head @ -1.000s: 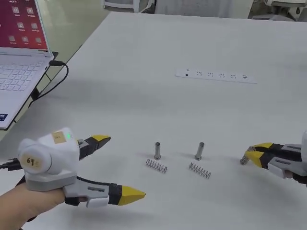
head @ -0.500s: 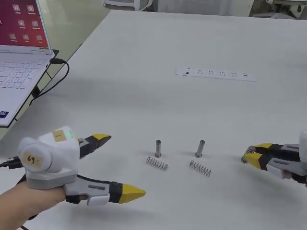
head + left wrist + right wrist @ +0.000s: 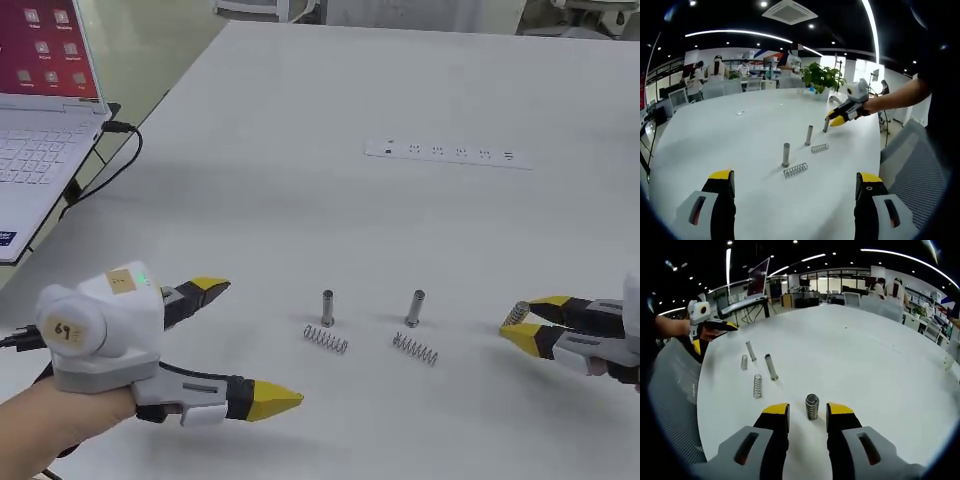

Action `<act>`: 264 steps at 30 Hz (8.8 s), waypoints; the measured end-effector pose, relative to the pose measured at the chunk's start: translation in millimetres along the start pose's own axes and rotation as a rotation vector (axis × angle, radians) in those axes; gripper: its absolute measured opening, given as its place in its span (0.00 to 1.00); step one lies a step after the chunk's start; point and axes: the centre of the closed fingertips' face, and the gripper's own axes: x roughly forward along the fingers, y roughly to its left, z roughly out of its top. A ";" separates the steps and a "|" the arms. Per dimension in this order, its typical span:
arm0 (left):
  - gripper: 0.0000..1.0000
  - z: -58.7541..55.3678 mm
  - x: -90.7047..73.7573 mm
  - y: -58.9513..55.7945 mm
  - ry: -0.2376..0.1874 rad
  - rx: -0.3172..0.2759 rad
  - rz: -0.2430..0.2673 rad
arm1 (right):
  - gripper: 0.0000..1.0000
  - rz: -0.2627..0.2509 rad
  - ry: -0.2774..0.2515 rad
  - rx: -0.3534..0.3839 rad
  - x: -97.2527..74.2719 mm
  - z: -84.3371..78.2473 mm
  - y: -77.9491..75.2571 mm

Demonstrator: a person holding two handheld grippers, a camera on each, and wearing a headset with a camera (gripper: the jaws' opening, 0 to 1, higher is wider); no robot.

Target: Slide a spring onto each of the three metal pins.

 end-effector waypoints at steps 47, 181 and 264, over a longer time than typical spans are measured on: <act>0.98 2.9 -2.8 0.7 -0.014 -0.013 -0.002 | 0.26 0.017 0.014 0.003 -31.4 -23.4 26.1; 0.48 31.2 11.2 -59.0 -0.099 0.000 -0.274 | 0.08 0.319 0.091 -0.314 -24.0 24.2 116.4; 0.02 58.9 64.8 -144.0 -0.075 0.171 -0.522 | 0.09 0.465 0.051 -0.464 -32.6 30.4 148.1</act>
